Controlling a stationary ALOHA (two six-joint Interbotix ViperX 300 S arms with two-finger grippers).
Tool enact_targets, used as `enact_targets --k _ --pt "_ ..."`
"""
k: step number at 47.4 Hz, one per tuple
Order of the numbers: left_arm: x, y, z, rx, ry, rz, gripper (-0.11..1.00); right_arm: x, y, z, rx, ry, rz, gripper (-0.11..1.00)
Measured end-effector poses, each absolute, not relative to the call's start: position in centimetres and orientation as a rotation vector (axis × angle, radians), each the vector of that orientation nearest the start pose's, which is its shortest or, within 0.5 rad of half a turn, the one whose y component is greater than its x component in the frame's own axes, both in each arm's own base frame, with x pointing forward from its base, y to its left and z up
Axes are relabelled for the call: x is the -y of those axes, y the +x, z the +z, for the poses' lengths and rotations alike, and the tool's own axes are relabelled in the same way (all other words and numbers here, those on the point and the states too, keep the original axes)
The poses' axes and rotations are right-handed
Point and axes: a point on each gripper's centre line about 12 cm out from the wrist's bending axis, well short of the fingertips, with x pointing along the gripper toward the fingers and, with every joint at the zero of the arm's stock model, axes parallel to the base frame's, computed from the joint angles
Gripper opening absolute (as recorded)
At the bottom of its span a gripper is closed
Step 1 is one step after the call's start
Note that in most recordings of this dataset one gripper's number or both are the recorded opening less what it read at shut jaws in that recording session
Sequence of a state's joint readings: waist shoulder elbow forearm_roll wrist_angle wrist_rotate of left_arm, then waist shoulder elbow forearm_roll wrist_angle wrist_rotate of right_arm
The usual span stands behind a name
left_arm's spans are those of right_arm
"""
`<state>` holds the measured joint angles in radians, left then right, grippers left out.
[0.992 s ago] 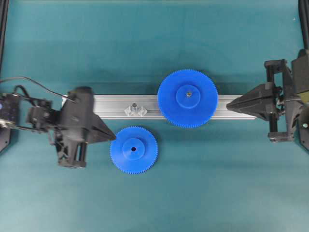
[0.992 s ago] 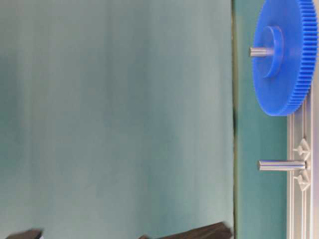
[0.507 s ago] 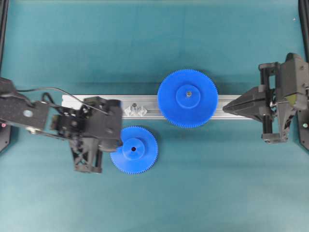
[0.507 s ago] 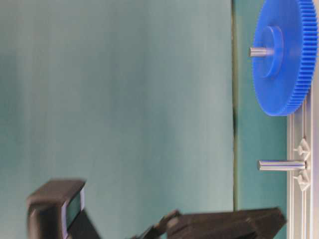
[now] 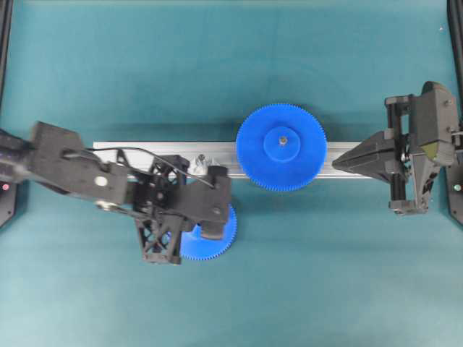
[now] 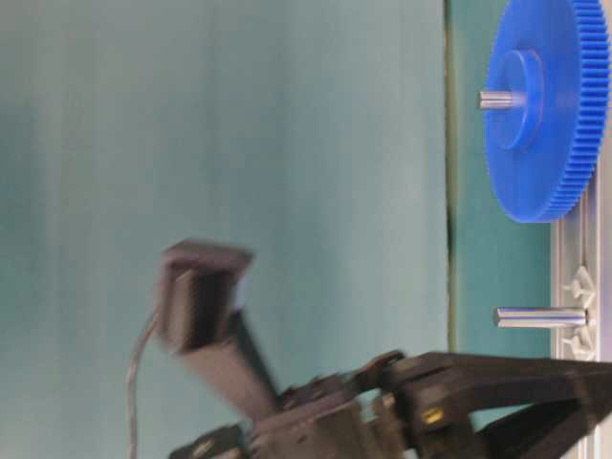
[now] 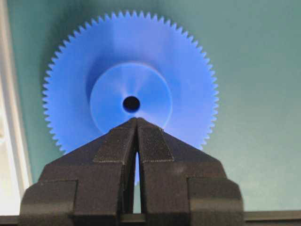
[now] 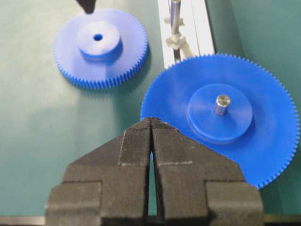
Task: Insert the small gear onto the shaft.
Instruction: 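Move the left gripper over the loose small blue gear, then lower the left gripper and close it on the gear's hub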
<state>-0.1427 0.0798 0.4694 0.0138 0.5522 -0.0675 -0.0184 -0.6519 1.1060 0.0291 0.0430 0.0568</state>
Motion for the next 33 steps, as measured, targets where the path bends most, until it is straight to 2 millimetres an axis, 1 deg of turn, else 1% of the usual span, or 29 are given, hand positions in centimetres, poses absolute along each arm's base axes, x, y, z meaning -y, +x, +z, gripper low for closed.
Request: enact_targets --k 14,28,33 --pt "5.7 40.1 15.5 -1.126 0.039 -0.091 -0.01 0.4 24.1 20.8 -0.517 0.089 -0.039 0.03" --pt "5.7 40.0 14.8 -1.186 0.043 -0.087 -0.01 0.4 24.1 20.8 -0.516 0.089 -0.039 0.03" --pt "5.7 40.2 14.9 -1.184 0.044 -0.087 -0.01 0.4 24.1 20.8 -0.516 0.089 -0.039 0.03"
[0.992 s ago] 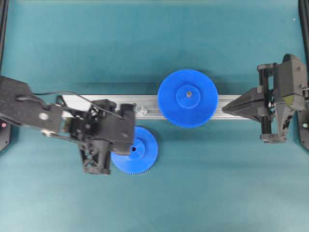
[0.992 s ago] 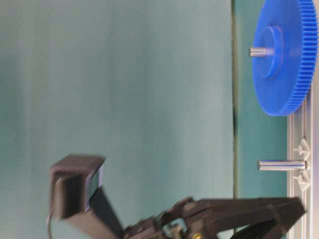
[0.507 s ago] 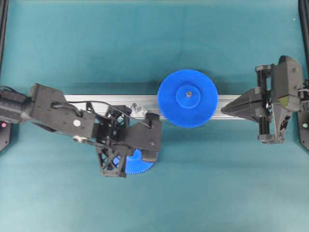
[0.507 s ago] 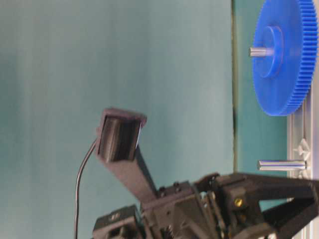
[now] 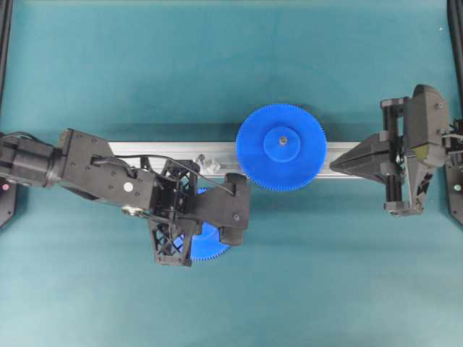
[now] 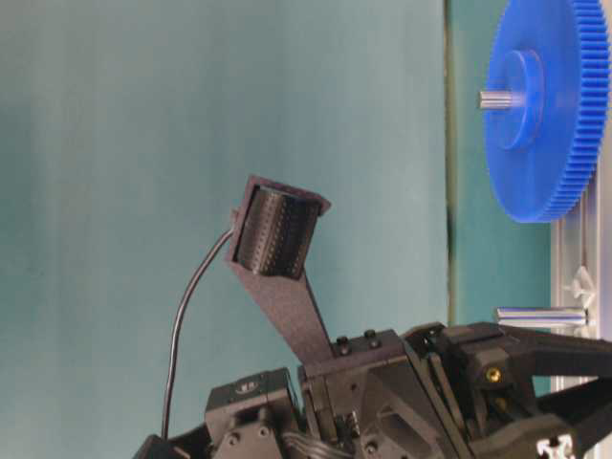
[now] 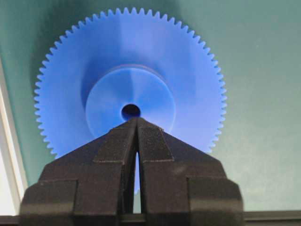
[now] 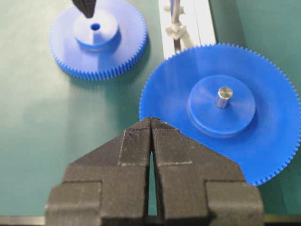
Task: Insert the small gear onto the shaft.
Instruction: 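Lower the left gripper and close it on the gear's hub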
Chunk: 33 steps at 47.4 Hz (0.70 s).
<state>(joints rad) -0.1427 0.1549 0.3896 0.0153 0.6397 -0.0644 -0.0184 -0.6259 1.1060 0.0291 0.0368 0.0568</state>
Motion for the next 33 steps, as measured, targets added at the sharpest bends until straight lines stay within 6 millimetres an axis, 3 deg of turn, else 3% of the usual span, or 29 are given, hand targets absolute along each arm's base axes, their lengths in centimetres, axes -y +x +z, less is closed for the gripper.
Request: enact_targets --k 25,33 --pt "5.66 40.24 14.92 -1.214 0.064 -0.096 -0.01 0.43 24.14 20.81 -0.516 0.087 -0.039 0.03" --pt "5.70 40.44 15.03 -1.203 0.052 -0.090 0.14 0.43 24.14 20.81 -0.516 0.089 -0.039 0.03"
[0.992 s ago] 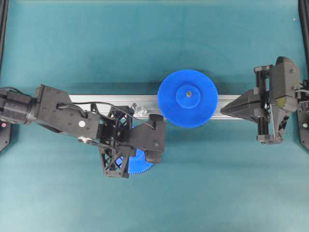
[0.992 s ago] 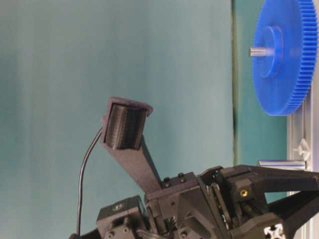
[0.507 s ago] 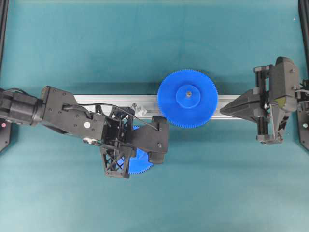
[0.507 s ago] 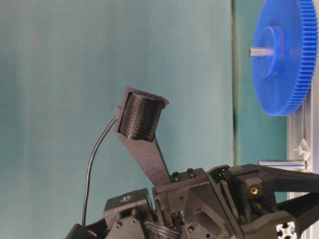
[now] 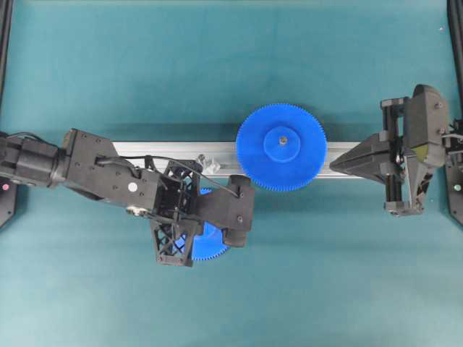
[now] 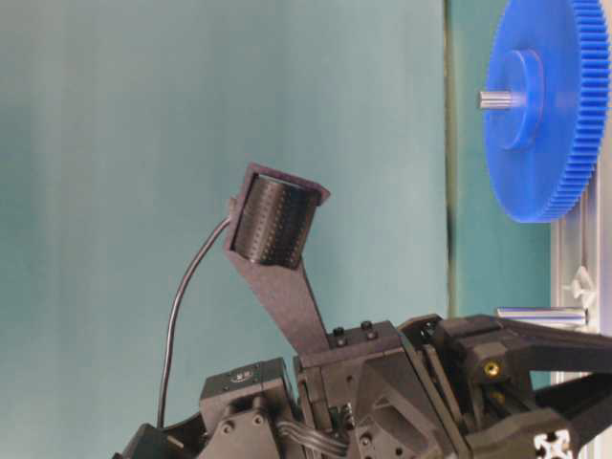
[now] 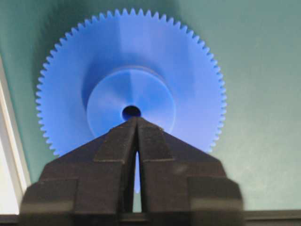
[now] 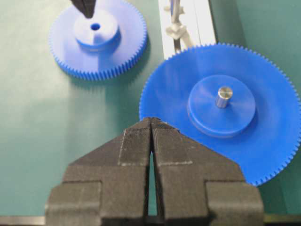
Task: Insert the small gear onto the shaft.
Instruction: 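Lower the left gripper and close it on the gear's hub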
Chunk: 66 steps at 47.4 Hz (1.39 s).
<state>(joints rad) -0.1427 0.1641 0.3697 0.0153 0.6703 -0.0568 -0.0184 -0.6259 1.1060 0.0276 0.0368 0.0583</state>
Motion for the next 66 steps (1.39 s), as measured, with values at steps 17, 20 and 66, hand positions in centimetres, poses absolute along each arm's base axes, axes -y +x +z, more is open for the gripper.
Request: enact_targets --k 17,20,66 --pt "5.5 40.5 14.7 -1.210 0.010 -0.058 0.94 0.4 24.1 20.8 -0.516 0.103 -0.043 0.03" --pt "5.3 40.5 14.7 -1.211 0.007 -0.054 0.93 0.4 24.1 20.8 -0.516 0.110 -0.045 0.03" --pt "5.0 41.1 13.3 -1.237 0.004 -0.043 0.93 0.4 24.1 20.8 -0.515 0.116 -0.046 0.03"
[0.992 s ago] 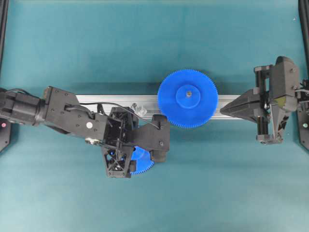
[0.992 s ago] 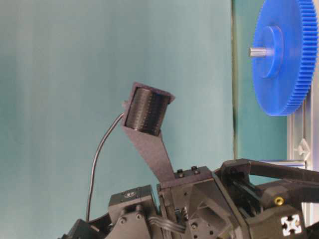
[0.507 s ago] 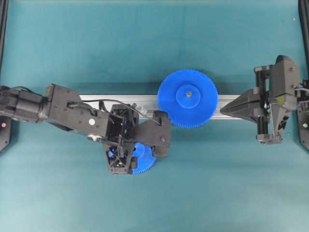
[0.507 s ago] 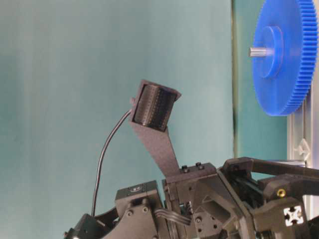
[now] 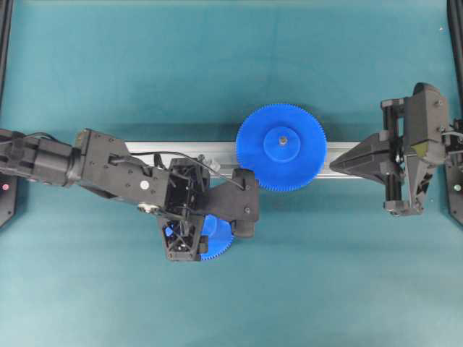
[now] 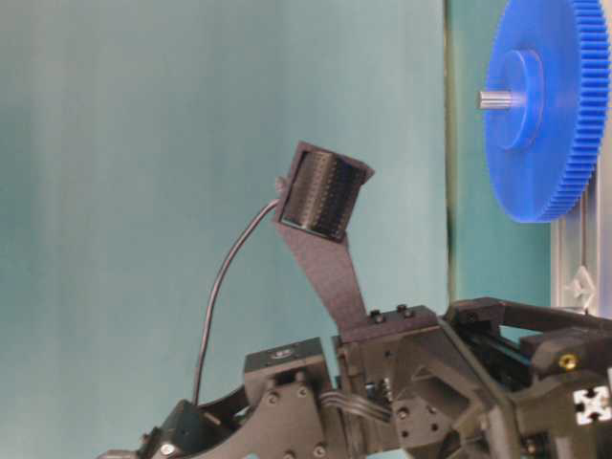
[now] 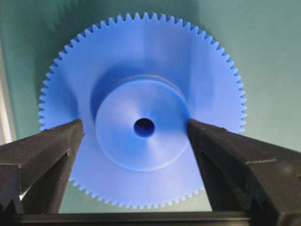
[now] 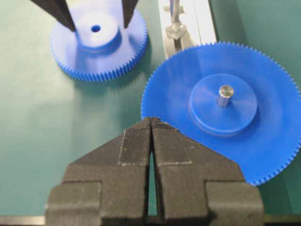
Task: Insert the small gear onto the shaft.
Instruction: 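Lower the left gripper and close it on the gear's hub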
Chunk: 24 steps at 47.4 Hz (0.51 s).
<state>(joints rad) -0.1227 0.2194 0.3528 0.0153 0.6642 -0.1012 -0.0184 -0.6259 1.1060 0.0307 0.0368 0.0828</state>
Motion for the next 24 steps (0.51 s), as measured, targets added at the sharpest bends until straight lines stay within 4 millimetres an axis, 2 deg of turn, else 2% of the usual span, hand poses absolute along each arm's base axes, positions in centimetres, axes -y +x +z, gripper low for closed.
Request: enact_targets --k 24 --pt "5.19 41.40 13.04 -1.239 0.006 -0.046 0.93 0.43 24.14 20.82 -0.514 0.116 -0.046 0.03"
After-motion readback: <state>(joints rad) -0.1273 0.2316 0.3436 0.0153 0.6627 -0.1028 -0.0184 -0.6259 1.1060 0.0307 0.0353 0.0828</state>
